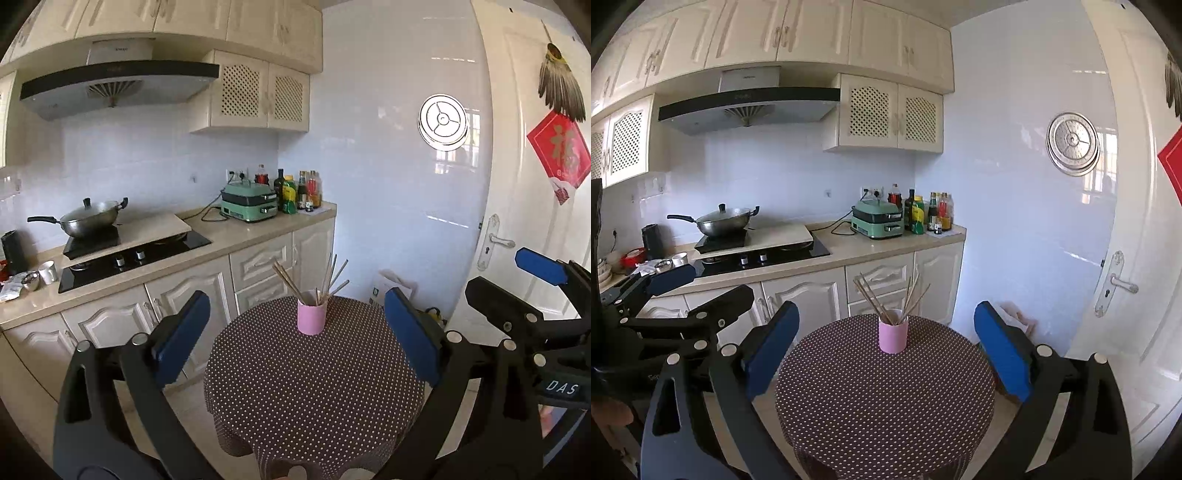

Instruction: Organize utensils

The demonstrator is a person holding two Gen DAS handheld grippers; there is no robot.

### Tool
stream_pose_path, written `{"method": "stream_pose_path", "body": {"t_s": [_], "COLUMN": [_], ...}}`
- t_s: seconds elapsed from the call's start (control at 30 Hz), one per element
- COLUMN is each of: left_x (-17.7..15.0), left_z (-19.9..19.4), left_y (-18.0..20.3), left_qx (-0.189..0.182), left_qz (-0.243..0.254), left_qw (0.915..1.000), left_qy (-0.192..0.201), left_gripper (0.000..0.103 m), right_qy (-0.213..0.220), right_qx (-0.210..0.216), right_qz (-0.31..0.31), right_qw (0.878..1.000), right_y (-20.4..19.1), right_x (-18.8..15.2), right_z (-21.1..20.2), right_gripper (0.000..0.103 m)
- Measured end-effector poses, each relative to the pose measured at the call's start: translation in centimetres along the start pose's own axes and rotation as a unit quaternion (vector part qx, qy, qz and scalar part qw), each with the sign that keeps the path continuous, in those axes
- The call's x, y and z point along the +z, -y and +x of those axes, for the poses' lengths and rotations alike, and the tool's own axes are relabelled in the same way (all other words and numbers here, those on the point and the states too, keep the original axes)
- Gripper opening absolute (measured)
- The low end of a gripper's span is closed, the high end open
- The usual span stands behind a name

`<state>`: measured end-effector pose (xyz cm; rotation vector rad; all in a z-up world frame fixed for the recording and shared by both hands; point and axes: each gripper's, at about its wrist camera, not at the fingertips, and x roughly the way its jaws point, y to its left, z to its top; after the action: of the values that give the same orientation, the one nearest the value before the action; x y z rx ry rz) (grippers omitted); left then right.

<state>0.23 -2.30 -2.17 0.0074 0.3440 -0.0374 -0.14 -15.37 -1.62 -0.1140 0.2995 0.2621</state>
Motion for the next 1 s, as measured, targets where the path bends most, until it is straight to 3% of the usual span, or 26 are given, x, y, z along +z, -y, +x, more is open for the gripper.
{"method": "stream_pose_path", "body": {"t_s": [1.0], "left_x": [-0.1], "left_z": [-1.7], "left_y": [3.1], "left_qx": [0.034], "left_qz": [0.0], "left_qw": [0.999], "left_qy": [0.028], "left_gripper": [0.096], "right_qy": [0.012], "right_qx": [0.022], "right_qz": [-0.007], "right_qw": [1.0], "right_y": [2.5], "right_x": [-0.6], "right_z": [-1.5], "right_gripper": [0.095]}}
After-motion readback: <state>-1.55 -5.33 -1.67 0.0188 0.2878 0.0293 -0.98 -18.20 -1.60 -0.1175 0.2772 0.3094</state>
